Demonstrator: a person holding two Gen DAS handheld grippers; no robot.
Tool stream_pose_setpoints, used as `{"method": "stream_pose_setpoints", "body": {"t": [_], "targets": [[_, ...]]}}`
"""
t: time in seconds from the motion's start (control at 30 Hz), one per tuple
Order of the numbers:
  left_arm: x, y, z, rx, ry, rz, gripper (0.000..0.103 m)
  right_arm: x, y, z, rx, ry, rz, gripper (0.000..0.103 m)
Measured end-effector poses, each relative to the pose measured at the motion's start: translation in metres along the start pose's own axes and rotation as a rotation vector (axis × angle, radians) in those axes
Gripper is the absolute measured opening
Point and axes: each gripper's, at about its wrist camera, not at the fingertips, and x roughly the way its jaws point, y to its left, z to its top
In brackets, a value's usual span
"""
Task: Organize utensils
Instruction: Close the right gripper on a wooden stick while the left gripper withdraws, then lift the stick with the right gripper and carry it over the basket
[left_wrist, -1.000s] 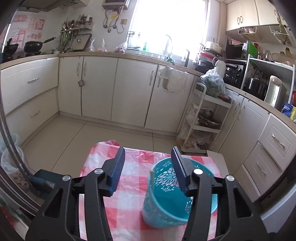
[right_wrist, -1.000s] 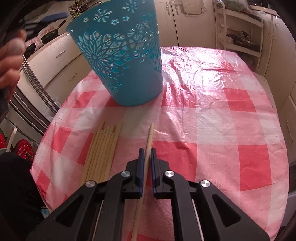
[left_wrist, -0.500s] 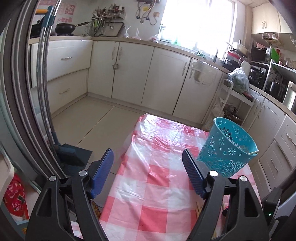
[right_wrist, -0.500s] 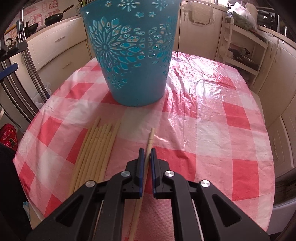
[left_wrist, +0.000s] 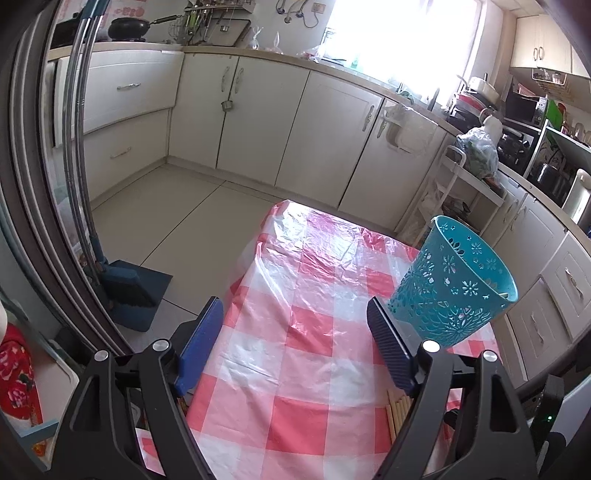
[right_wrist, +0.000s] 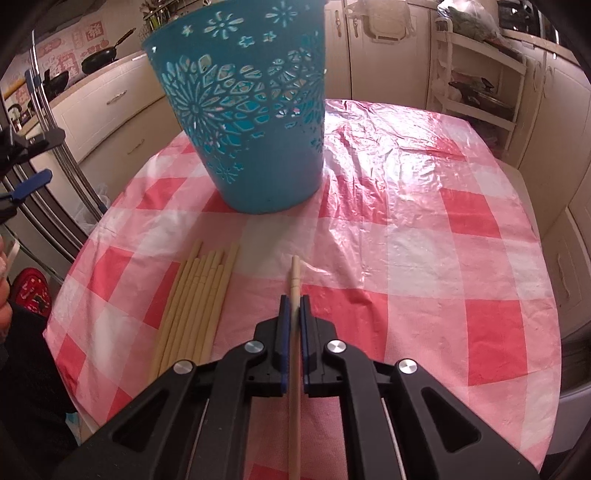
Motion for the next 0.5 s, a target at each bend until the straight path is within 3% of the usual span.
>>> {"method": "stream_pose_setpoints", "body": {"t": [0.5], "targets": [[0.010,-0.006,-0.005,0.006,0.025,0.016,0.077,-0.083,-0.002,0.031,0.082,-0.231,0.198,0.006]]}}
